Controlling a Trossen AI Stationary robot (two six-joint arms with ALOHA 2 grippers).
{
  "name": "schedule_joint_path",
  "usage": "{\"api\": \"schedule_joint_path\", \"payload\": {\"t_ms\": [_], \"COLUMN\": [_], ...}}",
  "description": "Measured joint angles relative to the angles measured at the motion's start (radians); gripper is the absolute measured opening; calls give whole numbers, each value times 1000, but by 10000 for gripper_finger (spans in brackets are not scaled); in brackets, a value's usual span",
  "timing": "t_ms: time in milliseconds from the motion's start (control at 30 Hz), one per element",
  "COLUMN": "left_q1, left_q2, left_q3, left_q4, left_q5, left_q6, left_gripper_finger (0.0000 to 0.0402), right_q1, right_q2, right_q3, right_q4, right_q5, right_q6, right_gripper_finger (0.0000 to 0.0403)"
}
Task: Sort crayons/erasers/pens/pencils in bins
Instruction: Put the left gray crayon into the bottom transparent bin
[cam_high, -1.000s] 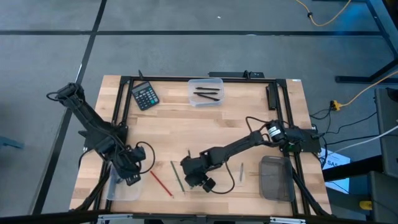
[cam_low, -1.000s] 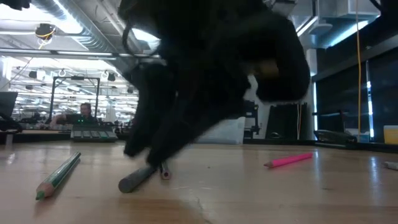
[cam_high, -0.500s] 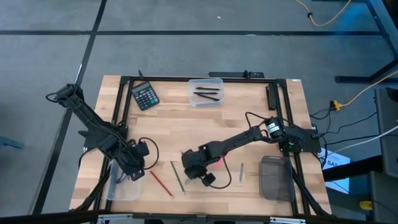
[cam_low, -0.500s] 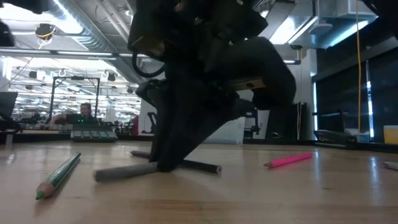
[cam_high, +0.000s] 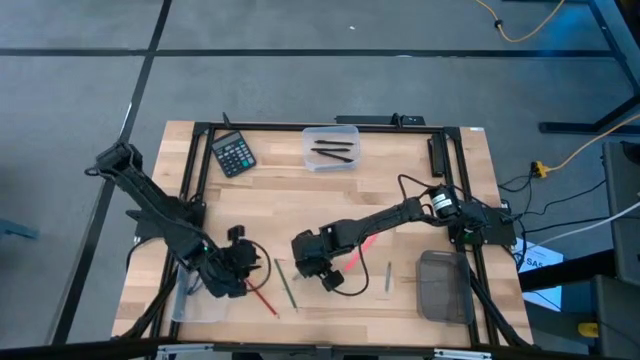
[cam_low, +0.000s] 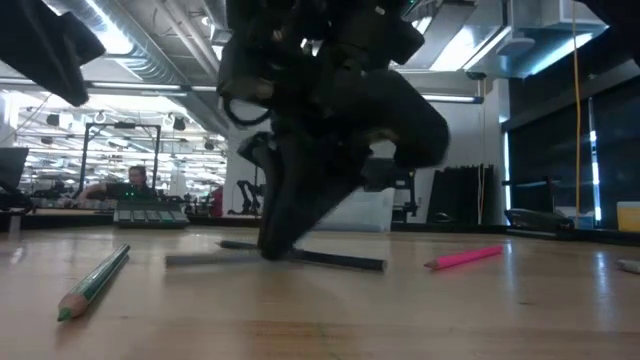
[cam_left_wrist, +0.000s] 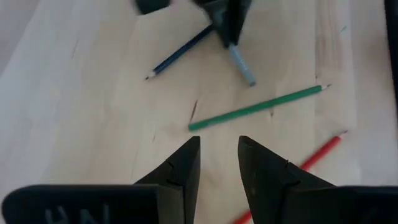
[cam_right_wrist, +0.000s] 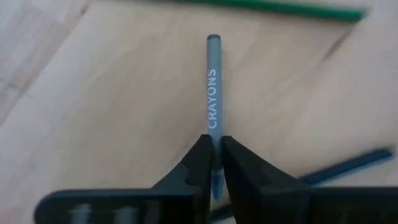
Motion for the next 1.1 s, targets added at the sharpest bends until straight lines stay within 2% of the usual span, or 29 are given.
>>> {"api": "schedule_joint_path", "payload": {"t_ms": [200,333,500,633,733,833,933,1100], "left_q1": [0,-6,-26,-38,-35,-24,-9,20], "left_q2": [59,65,65,65,65,65,65,65], "left_q3": [0,0,0,0,0,0,0,0], "left_q4": [45,84,124,146,188,221,273,451], "left_q5": [-88,-137,-157,-175,-196,-196,-207,-209], "left_q6": [109,168,246,291,329,374,424,575], "left_gripper_finger": [101,101,101,101,101,101,102,102], "right_q1": [-21,-42,-79,-99,-105,-104,-96,-83], "right_q2": [-44,-65,-86,-88,-90,-90,-93,-91], "right_q3": [-9,-78,-263,-424,-524,-601,-634,-620], "right_q4": [44,178,571,1036,1348,1589,1706,1709], "right_q5": [-11,-42,-190,-298,-320,-321,-301,-288], "right_q6": [16,27,87,201,294,348,363,340], "right_gripper_finger": [36,35,40,41,41,41,41,41]}}
